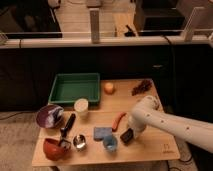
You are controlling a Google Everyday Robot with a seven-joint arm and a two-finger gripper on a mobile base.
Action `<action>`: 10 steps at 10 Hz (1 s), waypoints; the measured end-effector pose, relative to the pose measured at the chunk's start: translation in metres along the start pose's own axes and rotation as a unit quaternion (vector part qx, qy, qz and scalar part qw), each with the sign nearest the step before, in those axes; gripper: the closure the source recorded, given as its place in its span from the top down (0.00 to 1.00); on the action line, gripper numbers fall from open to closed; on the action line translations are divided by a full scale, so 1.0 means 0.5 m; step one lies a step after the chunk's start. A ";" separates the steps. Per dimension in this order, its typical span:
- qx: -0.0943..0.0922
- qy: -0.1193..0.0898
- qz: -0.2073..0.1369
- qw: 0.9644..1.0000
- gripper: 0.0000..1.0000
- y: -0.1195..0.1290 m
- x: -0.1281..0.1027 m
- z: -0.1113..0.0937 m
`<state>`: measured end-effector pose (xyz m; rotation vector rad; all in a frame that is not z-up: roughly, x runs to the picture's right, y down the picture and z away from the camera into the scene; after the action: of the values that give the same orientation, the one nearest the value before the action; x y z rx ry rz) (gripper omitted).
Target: Wipe table surface with eraser
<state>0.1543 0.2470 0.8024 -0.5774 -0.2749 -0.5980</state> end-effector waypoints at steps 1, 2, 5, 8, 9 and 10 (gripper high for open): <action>-0.002 0.000 0.000 1.000 0.31 0.028 -0.006 0.006; -0.003 0.000 0.006 1.000 0.27 0.056 -0.005 0.007; -0.015 0.007 0.037 0.999 0.26 0.179 0.049 -0.002; -0.024 0.025 0.082 0.996 0.26 0.288 0.139 -0.019; -0.027 0.030 0.093 0.995 0.26 0.303 0.164 -0.025; -0.025 0.035 0.103 0.994 0.26 0.301 0.192 -0.034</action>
<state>0.3221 0.2957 0.7630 -0.6237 -0.1333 -0.4260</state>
